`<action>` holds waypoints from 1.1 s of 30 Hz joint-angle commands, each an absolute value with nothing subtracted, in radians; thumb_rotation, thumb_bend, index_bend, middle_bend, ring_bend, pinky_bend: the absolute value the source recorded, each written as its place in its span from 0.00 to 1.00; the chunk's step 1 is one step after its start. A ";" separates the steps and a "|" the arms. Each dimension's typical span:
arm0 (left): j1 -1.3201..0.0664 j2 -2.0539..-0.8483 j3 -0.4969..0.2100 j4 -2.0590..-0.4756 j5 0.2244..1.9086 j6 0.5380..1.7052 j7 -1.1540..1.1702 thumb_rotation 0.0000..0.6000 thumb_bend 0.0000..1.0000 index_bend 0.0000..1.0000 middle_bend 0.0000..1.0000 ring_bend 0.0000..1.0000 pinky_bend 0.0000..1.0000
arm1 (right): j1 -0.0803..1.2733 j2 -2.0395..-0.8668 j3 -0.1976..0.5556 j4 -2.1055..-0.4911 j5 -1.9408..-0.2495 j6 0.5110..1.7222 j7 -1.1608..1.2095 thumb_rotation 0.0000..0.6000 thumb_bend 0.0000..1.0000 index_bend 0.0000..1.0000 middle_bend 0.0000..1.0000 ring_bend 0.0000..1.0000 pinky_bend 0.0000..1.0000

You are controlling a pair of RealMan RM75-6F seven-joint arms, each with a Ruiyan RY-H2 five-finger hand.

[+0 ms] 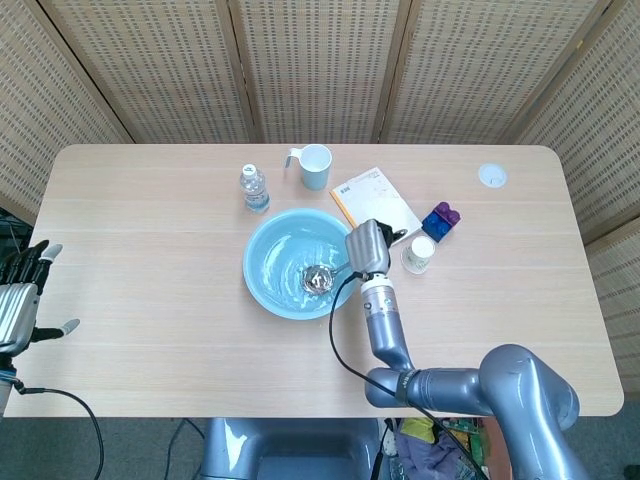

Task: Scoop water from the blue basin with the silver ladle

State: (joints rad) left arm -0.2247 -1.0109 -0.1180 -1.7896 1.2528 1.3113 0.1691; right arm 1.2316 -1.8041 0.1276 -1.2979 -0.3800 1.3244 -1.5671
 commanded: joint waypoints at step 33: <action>-0.232 -1.003 -0.119 -1.778 1.243 1.299 0.142 1.00 0.00 0.00 0.00 0.00 0.00 | 1.192 -1.835 0.467 -1.397 -0.163 1.361 -1.572 1.00 0.98 0.82 0.94 1.00 1.00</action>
